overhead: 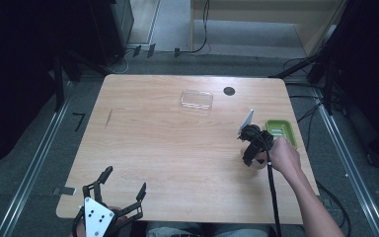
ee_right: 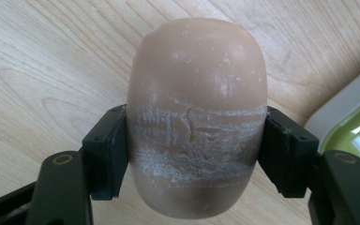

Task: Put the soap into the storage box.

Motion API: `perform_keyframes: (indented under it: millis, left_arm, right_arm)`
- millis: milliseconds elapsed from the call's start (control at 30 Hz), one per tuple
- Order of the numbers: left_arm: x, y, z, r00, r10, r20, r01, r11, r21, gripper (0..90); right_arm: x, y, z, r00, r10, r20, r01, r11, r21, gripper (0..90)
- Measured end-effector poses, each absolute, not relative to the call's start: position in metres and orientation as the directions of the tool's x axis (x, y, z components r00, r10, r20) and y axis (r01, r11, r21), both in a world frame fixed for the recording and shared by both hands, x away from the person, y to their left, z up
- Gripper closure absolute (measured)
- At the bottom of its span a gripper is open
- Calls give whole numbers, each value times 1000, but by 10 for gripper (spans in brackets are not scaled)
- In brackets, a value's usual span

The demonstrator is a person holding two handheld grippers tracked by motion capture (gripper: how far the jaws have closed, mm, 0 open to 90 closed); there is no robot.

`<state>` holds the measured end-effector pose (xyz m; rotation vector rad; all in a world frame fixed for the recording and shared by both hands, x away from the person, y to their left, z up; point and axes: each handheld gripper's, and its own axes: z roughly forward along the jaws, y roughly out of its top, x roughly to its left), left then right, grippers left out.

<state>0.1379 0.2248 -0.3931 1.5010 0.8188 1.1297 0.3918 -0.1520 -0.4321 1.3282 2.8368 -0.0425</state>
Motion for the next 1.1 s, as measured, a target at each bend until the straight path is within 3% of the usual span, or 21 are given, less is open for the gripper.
perform_keyframes:
  millis: [1100]
  left_arm:
    - [138, 225, -393, 322, 918, 232, -61, -225, 973, 99]
  right_arm:
    - [399, -203, -416, -534, 845, -26, 845, 535, 10, 337]
